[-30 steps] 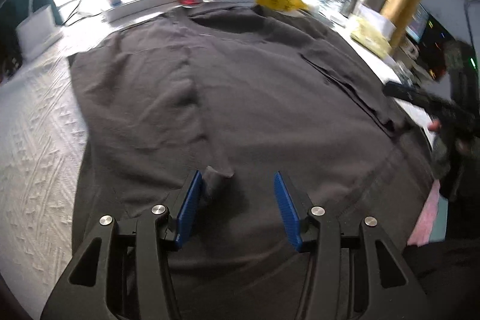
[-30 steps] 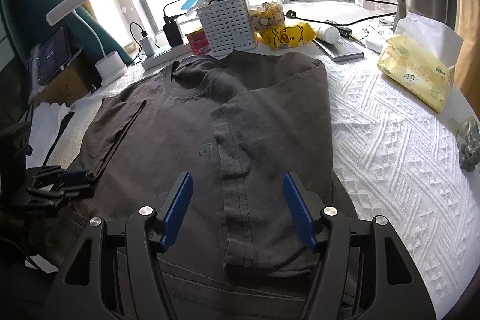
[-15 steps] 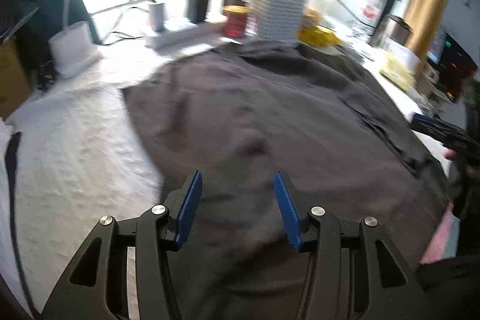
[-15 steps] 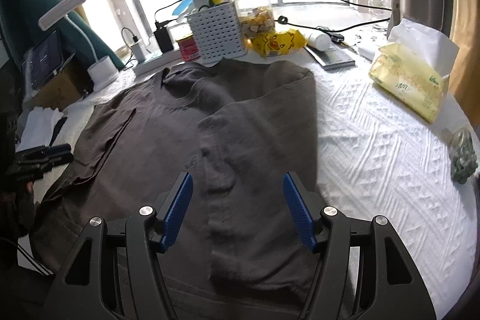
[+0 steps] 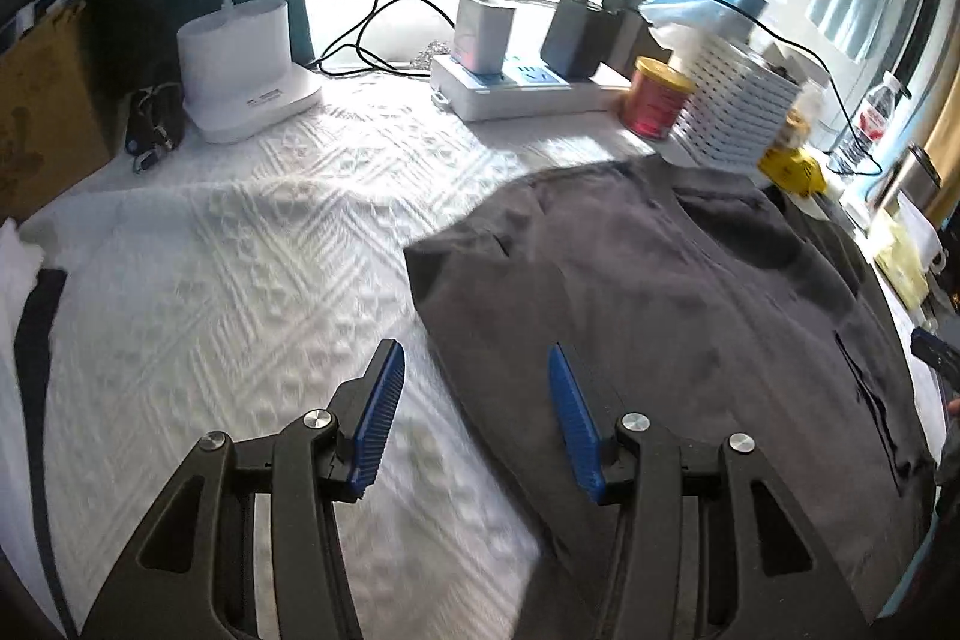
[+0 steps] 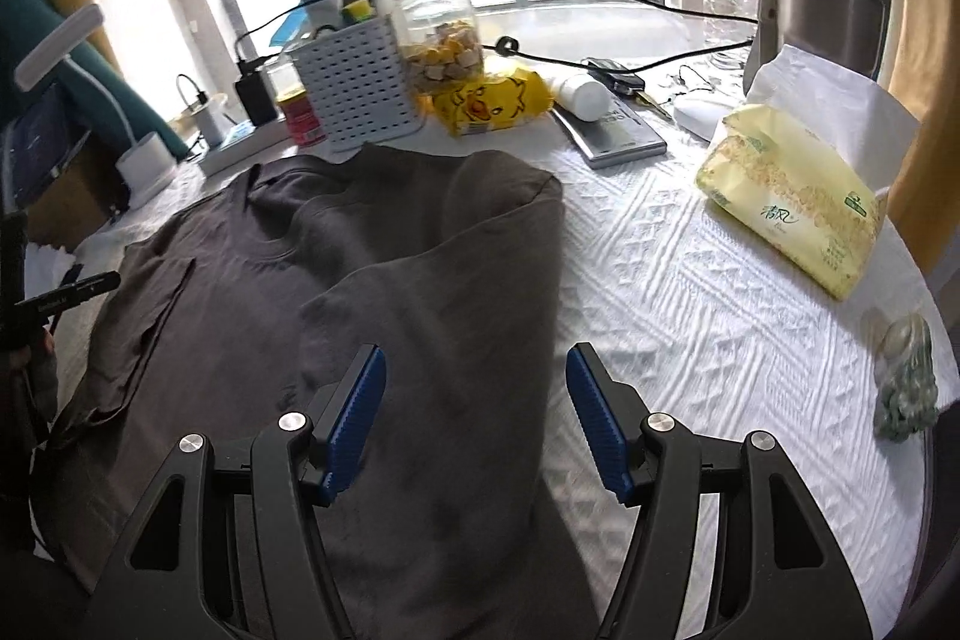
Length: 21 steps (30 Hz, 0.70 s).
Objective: Fold small clothes
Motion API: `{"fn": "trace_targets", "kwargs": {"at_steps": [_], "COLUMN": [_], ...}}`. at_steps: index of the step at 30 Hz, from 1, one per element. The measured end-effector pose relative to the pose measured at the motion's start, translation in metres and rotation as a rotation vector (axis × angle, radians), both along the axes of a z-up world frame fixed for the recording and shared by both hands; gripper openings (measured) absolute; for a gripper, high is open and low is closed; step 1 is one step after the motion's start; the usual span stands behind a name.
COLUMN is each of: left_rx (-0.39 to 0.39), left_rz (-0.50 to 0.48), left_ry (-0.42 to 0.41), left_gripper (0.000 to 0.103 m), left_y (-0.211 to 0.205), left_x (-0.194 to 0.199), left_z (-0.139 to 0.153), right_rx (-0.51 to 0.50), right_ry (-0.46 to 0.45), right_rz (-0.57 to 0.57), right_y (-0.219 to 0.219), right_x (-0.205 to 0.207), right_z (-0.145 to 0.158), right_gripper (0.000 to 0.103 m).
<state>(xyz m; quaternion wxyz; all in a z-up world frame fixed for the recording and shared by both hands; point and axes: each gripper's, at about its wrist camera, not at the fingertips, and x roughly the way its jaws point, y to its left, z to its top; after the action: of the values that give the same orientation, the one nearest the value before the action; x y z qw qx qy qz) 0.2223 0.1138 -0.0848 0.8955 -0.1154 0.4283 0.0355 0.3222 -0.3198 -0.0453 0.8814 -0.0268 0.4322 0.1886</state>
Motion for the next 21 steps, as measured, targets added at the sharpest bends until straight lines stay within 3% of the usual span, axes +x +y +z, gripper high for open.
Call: {"fn": "trace_targets", "kwargs": {"at_steps": [1,3,5,8,11,16,19,21], "left_rx": [0.007,0.040,0.054,0.124,0.253,0.374,0.293,0.283], "left_rz": [-0.008,-0.032,-0.040,-0.049,-0.038,-0.010,0.011,-0.001], "left_ry": [-0.010,-0.017,0.003,0.001,-0.012,0.010,0.021,0.002], "left_gripper": [0.049,0.029,0.002,0.001,0.001,0.000,0.001,0.001], "left_y": [0.000,-0.001,0.001,0.001,0.003,0.011,0.020,0.015], "left_x": [0.002,0.010,0.019,0.026,0.031,0.041,0.036,0.029], "left_z": [0.000,-0.003,-0.007,-0.005,-0.001,-0.007,0.000,0.007], "right_rx": [-0.001,-0.003,-0.004,-0.005,-0.007,-0.006,-0.007,-0.005], "right_ry": [0.001,0.005,0.012,0.023,0.032,0.026,0.016,0.011], "right_rz": [-0.001,-0.001,0.000,0.003,0.003,0.006,0.002,-0.003], "right_y": [0.001,0.002,0.004,0.007,0.009,0.011,0.011,0.009], "right_x": [0.002,0.007,0.012,0.017,0.021,0.020,0.016,0.013], "right_z": [0.000,-0.002,-0.005,-0.010,-0.013,-0.012,-0.007,-0.005], "right_gripper": [0.066,0.066,0.066,0.066,0.066,0.066,0.066,0.066]}}
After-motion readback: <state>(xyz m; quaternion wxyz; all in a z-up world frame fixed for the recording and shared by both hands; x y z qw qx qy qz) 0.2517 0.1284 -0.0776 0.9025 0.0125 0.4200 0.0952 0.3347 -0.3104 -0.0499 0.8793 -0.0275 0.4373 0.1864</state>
